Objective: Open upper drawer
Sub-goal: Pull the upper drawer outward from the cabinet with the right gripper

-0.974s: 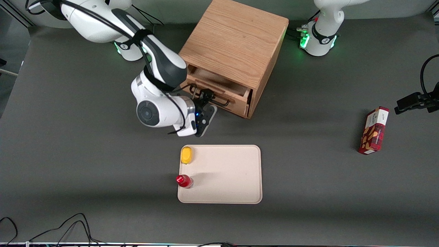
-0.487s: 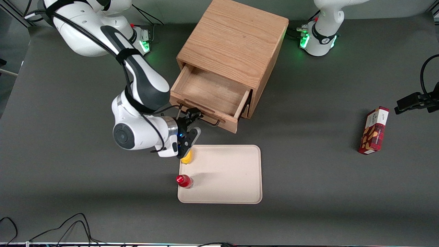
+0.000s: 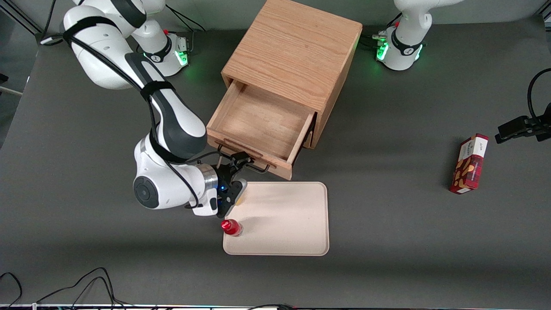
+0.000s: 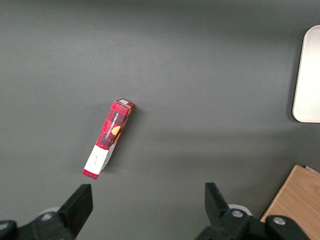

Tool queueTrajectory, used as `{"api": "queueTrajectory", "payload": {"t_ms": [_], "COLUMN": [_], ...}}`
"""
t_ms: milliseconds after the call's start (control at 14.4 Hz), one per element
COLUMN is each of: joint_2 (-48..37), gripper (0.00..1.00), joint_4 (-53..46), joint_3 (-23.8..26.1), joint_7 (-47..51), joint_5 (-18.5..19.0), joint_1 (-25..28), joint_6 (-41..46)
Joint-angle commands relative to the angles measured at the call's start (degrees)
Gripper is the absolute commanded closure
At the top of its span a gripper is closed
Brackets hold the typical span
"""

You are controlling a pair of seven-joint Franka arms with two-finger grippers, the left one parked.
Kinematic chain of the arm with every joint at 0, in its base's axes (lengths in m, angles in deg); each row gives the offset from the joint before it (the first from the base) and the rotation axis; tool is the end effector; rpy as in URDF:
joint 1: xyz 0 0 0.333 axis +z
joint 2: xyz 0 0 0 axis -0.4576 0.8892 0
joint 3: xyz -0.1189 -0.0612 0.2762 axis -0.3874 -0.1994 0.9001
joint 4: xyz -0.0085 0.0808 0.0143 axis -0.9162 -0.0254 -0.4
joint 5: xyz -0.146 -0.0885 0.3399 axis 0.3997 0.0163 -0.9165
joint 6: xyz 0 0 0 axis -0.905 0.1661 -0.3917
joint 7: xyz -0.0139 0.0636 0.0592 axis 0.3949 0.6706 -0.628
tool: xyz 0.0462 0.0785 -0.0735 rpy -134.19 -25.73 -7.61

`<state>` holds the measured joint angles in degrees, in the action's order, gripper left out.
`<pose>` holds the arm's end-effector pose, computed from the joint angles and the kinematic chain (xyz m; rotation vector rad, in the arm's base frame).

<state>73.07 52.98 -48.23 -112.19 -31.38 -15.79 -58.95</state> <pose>0.6484 0.3307 0.3287 -2.3561 -0.9901 0.1954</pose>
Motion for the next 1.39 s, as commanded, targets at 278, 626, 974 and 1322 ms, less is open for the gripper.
{"api": "queueTrajectory", "payload": {"t_ms": [278,626,974,1322], "joint_2": [4.5,4.5,3.9,-7.0], "gripper": [0.0,0.0,0.0,0.0], "joint_4": [-9.5,-10.1,-11.7,-10.7], "joint_3": [-1.4,-1.6,-3.2,-8.4], "joint_7": [-1.1,-1.1,-1.1,-1.2], "joint_5": [0.3,0.4,0.4,3.0], "joint_1": [-0.7,-1.8,-1.6,-2.2], "joint_6": [2.8,3.0,3.5,6.6]}}
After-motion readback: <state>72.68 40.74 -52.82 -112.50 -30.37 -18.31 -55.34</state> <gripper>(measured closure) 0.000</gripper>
